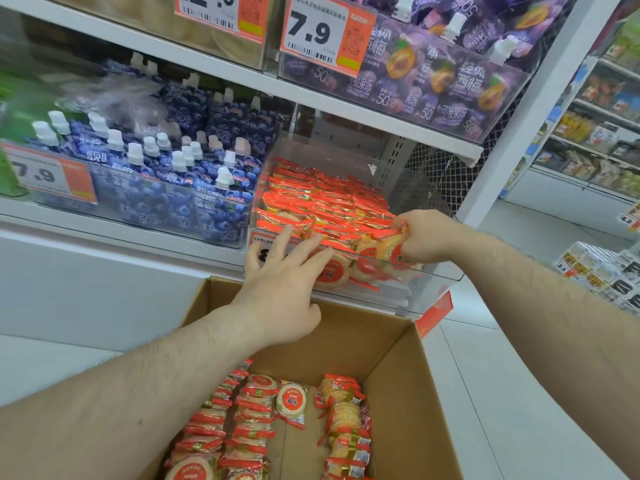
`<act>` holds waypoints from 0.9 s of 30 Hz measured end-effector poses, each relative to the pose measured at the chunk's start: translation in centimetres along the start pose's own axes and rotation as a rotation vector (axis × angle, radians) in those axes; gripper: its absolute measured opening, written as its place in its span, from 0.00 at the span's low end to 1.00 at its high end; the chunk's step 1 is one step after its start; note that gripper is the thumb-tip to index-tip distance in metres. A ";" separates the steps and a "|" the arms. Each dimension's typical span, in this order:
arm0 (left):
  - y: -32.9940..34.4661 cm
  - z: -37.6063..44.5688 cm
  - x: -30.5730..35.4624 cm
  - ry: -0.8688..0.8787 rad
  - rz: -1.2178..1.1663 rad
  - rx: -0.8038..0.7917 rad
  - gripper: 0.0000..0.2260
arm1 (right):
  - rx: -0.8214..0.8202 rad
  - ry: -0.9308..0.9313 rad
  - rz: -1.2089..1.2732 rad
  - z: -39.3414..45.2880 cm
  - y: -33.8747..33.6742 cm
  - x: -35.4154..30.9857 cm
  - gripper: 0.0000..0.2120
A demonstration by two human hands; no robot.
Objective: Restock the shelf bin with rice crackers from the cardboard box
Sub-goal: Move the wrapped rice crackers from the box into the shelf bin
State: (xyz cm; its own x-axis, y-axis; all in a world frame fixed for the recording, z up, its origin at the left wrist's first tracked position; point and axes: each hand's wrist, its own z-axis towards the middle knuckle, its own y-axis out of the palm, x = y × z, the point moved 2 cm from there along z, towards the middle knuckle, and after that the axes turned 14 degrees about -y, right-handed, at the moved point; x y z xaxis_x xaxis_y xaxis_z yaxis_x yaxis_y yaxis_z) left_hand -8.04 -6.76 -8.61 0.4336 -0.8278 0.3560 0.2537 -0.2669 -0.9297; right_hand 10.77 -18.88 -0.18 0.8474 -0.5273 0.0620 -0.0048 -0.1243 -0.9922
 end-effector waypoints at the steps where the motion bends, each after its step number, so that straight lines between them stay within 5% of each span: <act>1: 0.0 0.0 0.0 0.002 0.000 -0.005 0.36 | -0.017 0.009 -0.028 -0.1 0.0 0.0 0.07; 5: 0.2 0.0 0.4 0.005 0.002 -0.011 0.35 | -0.031 -0.014 0.081 -0.1 0.9 -0.1 0.13; 8: 0.2 0.0 0.4 0.003 0.001 -0.012 0.35 | 0.030 0.086 0.544 -0.4 1.2 0.0 0.21; 11: 0.2 -0.2 0.2 0.011 0.004 -0.010 0.35 | 0.179 0.271 0.840 -1.0 1.0 1.1 0.15; 17: 0.2 -0.1 0.2 0.010 -0.010 -0.022 0.34 | -0.095 0.447 0.767 -0.5 3.7 3.8 0.36; 27: 0.3 0.1 0.2 0.016 -0.005 -0.031 0.34 | -0.158 0.413 0.880 1.1 3.8 2.3 0.25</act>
State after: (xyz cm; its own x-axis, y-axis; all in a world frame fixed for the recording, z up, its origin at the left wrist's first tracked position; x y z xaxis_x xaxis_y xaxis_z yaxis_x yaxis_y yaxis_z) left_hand -7.84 -6.96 -8.82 0.4183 -0.8343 0.3591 0.2286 -0.2859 -0.9306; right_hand 13.28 -19.62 -3.92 0.2554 -0.7339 -0.6294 -0.6411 0.3587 -0.6784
